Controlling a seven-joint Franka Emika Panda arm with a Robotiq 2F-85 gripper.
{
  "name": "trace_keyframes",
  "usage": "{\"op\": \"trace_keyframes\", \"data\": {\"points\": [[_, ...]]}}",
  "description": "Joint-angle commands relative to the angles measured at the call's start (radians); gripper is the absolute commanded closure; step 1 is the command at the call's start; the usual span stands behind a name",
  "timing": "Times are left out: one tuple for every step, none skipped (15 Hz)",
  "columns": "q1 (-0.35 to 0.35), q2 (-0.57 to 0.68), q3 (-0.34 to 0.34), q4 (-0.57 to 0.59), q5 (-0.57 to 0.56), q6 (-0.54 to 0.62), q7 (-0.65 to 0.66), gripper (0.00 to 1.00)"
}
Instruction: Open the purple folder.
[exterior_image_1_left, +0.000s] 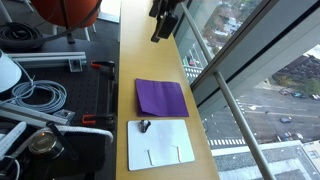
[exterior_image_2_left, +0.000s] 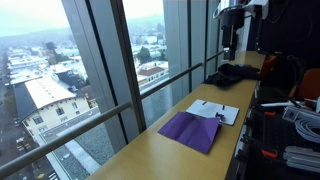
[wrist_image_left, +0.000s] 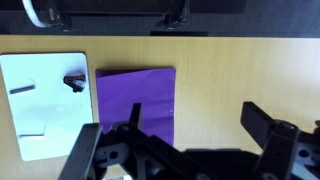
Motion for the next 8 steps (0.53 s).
{"op": "trace_keyframes", "data": {"points": [[-0.042, 0.207, -0.05, 0.083, 0.052, 0.077, -0.146, 0.0], [-0.057, 0.259, -0.053, 0.107, 0.062, 0.098, -0.173, 0.0], [-0.075, 0.318, -0.054, 0.139, 0.081, 0.106, -0.2, 0.0], [-0.094, 0.367, -0.05, 0.168, 0.095, 0.112, -0.221, 0.0], [-0.114, 0.418, -0.042, 0.199, 0.107, 0.112, -0.239, 0.0], [-0.131, 0.451, -0.032, 0.222, 0.11, 0.105, -0.251, 0.0], [-0.147, 0.487, -0.023, 0.245, 0.109, 0.111, -0.264, 0.0], [-0.159, 0.524, -0.014, 0.272, 0.104, 0.108, -0.268, 0.0]]}}
